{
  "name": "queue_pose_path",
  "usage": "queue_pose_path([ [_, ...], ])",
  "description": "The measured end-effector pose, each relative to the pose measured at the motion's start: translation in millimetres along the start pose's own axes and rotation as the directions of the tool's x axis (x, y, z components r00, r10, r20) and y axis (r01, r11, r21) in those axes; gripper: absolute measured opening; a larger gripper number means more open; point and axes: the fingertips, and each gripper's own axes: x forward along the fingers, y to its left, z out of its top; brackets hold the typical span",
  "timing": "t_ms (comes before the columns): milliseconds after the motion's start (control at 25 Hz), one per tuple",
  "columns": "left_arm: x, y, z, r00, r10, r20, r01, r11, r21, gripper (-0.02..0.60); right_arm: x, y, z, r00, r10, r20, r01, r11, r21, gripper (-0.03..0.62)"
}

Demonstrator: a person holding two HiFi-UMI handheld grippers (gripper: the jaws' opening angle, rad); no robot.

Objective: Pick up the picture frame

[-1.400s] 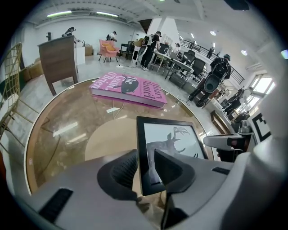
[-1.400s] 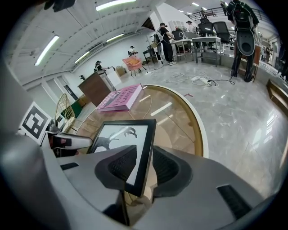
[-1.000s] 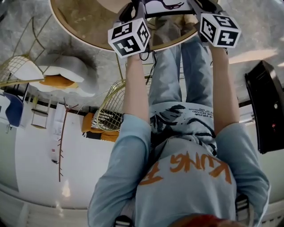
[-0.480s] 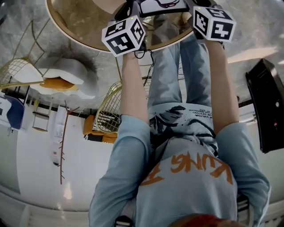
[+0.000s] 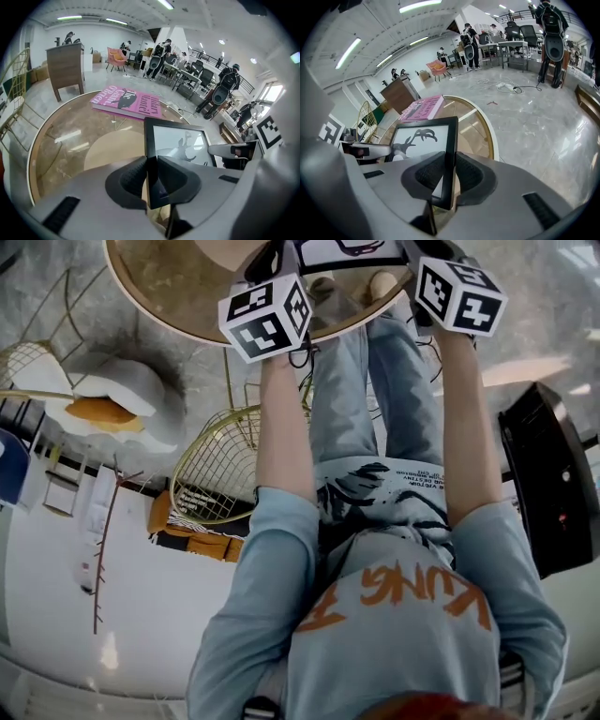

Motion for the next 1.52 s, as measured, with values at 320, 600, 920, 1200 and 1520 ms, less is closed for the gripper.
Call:
queue_pose_path([
  [320,-50.6,-34.0,16.9,0.993,0.034,0.114,-0.031,0.999,-0.023,0.084,-49.9,3.2,17.6,0.996,0.064,0.06,-0.061,0.997,-0.055,0.069],
  [600,-106.9,-77.8,25.6,0.979,0.014,0.203,-0.005,0.999,-0.046,0.081,-117.5,2.9,41.5,0.988,0.089,0.125,-0.078,0.993,-0.091,0.069],
  [920,-176.6,-115.0,53.6,0.958,0.041,0.284,-0.035,0.999,-0.027,0.08,-196.8,19.1,71.8,0.976,0.108,0.188,-0.079,0.985,-0.156,0.069],
  [1200,-246.4,-141.5,89.2,0.915,0.064,0.399,-0.071,0.997,0.002,0.08,-262.5,44.1,115.1,0.942,0.144,0.303,-0.075,0.971,-0.228,0.067],
  [1520,-317.6,-152.7,141.7,0.841,0.038,0.54,-0.067,0.997,0.035,0.08,-325.0,84.1,174.8,0.876,0.222,0.428,-0.081,0.942,-0.324,0.068],
])
